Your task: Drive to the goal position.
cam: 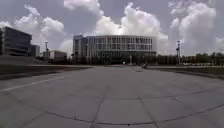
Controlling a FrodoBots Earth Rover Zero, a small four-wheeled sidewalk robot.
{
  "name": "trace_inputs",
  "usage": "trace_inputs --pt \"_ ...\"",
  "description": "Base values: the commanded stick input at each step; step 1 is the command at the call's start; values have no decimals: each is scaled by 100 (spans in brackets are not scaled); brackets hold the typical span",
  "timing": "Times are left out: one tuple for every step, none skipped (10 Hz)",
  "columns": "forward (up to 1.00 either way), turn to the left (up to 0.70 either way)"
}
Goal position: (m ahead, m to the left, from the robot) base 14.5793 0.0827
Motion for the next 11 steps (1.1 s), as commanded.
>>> trace_inputs --pt "70 -11" --pt "70 3" --pt "70 3" --pt "70 3" --pt "70 3" --pt "70 3" --pt "70 3" --pt "70 3" --pt "70 3" --pt "70 3" --pt "70 3"
